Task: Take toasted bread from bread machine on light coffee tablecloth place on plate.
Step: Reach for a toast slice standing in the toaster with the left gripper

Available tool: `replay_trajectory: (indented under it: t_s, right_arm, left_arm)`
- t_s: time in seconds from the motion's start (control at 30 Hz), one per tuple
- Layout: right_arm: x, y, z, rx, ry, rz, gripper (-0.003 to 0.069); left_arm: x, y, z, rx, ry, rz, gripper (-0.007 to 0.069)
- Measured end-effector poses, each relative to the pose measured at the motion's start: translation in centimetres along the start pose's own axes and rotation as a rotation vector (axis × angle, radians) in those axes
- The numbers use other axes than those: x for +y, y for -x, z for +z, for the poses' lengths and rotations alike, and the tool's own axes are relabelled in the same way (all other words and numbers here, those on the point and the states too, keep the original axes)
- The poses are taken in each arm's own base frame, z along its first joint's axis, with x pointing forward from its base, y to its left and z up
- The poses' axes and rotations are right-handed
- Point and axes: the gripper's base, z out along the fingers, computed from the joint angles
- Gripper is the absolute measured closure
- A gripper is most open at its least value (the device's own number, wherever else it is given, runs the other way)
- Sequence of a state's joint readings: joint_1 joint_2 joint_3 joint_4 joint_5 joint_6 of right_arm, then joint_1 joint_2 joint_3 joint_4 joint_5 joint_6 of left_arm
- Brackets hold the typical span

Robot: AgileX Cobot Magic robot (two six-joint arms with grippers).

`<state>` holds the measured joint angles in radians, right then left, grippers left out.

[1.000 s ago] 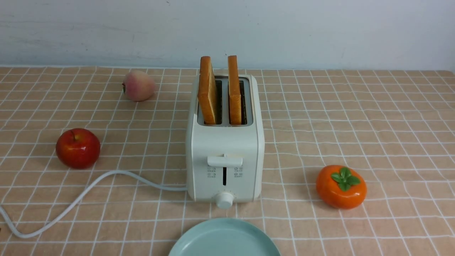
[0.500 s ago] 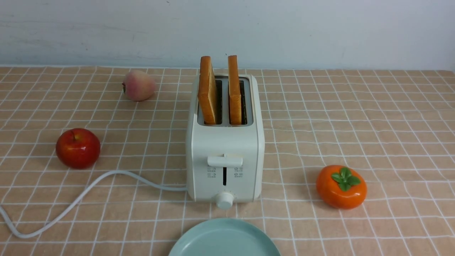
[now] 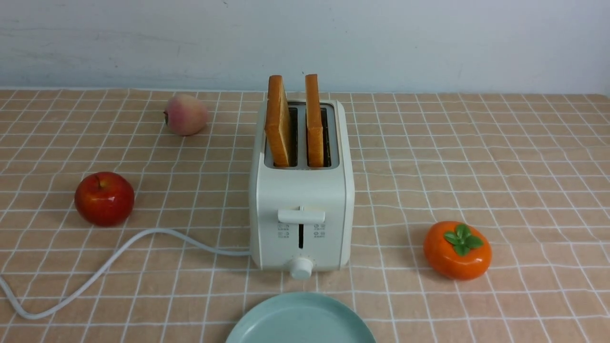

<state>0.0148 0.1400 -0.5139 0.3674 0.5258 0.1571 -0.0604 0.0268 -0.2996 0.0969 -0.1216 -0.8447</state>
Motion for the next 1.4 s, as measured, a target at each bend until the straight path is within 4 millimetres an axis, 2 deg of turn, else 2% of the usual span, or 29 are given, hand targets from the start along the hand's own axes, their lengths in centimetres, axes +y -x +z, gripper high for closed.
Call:
replay_trajectory:
  t_s: [0.03, 0.07, 0.1, 0.13, 0.17, 0.2, 0.23, 0.27, 0.3, 0.33, 0.4, 0.43, 0.47, 0.5, 0.53, 0.7, 0.77, 0.8, 0.83, 0.9, 1.03, 1.13, 1.2, 1.3, 1.37, 1.4]
  right_arm:
    - [0.6, 0.9, 0.2, 0.073, -0.012, -0.045, 0.0645]
    - [0.5, 0.7, 0.4, 0.099, -0.019, -0.051, 0.0650]
    - [1.4, 2.1, 1.0, 0.220, -0.033, -0.099, 0.0673]
    - [1.5, 2.2, 1.2, 0.237, -0.035, -0.099, 0.0673]
    - [1.7, 2.6, 2.5, 0.396, -0.063, -0.117, 0.0676]
    - [1.7, 2.7, 3.2, 0.474, -0.077, -0.123, 0.0676]
    - [1.8, 2.8, 3.1, 0.469, -0.075, -0.125, 0.0676]
    - [1.6, 2.7, 4.4, 0.574, -0.098, -0.122, 0.0675]
    - [1.5, 2.7, 4.6, 0.603, -0.104, -0.121, 0.0674]
    - [1.2, 2.3, 5.7, 0.691, -0.124, -0.113, 0.0673]
    - [0.8, 1.9, 6.6, 0.753, -0.140, -0.101, 0.0672]
    - [0.7, 1.8, 7.0, 0.773, -0.145, -0.099, 0.0671]
    - [0.7, 1.8, 7.0, 0.776, -0.146, -0.098, 0.0671]
    - [0.5, 1.7, 7.3, 0.789, -0.150, -0.094, 0.0670]
    - [0.5, 1.7, 7.5, 0.793, -0.151, -0.094, 0.0670]
    - [0.6, 1.7, 7.6, 0.782, -0.145, -0.086, 0.0666]
    - [0.6, 1.7, 7.6, 0.781, -0.139, -0.079, 0.0664]
    - [0.8, 1.7, 7.7, 0.777, -0.128, -0.066, 0.0661]
    - [0.8, 1.7, 7.7, 0.776, -0.125, -0.063, 0.0661]
    - [0.9, 1.6, 7.9, 0.765, -0.111, -0.041, 0.0659]
    - [0.9, 1.5, 8.0, 0.753, -0.102, -0.024, 0.0656]
    - [1.0, 1.5, 8.1, 0.745, -0.094, -0.014, 0.0654]
    - [1.1, 1.6, 8.2, 0.733, -0.084, -0.001, 0.0651]
    - [1.2, 1.6, 8.2, 0.723, -0.075, 0.010, 0.0647]
    - [1.2, 1.6, 8.2, 0.721, -0.074, 0.011, 0.0645]
    - [1.2, 1.6, 8.2, 0.721, -0.074, 0.011, 0.0645]
  left_arm:
    - [-0.7, 0.9, 0.6, 0.043, 0.053, -0.001, 0.0638]
    - [-0.9, 1.1, 0.8, 0.039, 0.050, -0.002, 0.0638]
    - [-1.8, 2.4, 2.1, 0.132, 0.172, -0.007, 0.0638]
    - [-1.7, 2.4, 2.5, 0.153, 0.196, -0.007, 0.0638]
    - [-2.0, 3.0, 4.1, 0.265, 0.323, 0.010, 0.0638]
    - [-2.1, 3.2, 5.1, 0.349, 0.398, 0.030, 0.0638]
    - [-2.0, 3.1, 5.2, 0.383, 0.428, 0.035, 0.0638]
    - [-2.2, 3.1, 6.7, 0.511, 0.498, 0.074, 0.0638]
    - [-2.2, 3.0, 7.2, 0.557, 0.519, 0.084, 0.0638]
    - [-2.1, 2.1, 8.9, 0.786, 0.591, 0.120, 0.0638]
    - [-2.2, 0.9, 11.0, 0.978, 0.581, 0.118, 0.0638]
    - [-2.1, 0.1, 12.3, 1.062, 0.559, 0.110, 0.0638]
    - [-1.9, -0.1, 12.5, 1.079, 0.561, 0.119, 0.0638]
    - [-1.7, -1.4, 14.6, 1.171, 0.502, 0.095, 0.0638]
    - [-1.5, -2.3, 16.0, 1.217, 0.462, 0.076, 0.0638]
    - [-0.2, -5.8, 21.7, 1.326, 0.309, -0.002, 0.0638]
    - [-0.1, -6.3, 22.7, 1.335, 0.287, -0.004, 0.0638]
    - [-0.1, -7.1, 24.0, 1.344, 0.255, 0.023, 0.0638]
    - [-0.1, -7.2, 24.2, 1.345, 0.248, 0.033, 0.0638]
    - [-1.1, -9.1, 26.3, 1.335, 0.177, 0.134, 0.0638]
    - [-2.3, -11.5, 28.1, 1.293, 0.106, 0.195, 0.0638]
    - [-2.3, -13.0, 29.3, 1.246, 0.091, 0.217, 0.0636]
    - [-1.7, -14.5, 30.3, 1.203, 0.096, 0.223, 0.0588]
    - [-0.6, -16.0, 30.8, 1.208, 0.119, 0.223, 0.0506]
    - [0.5, -17.5, 31.1, 1.225, 0.142, 0.221, 0.0390]
    - [0.6, -17.7, 31.1, 1.229, 0.145, 0.219, 0.0390]
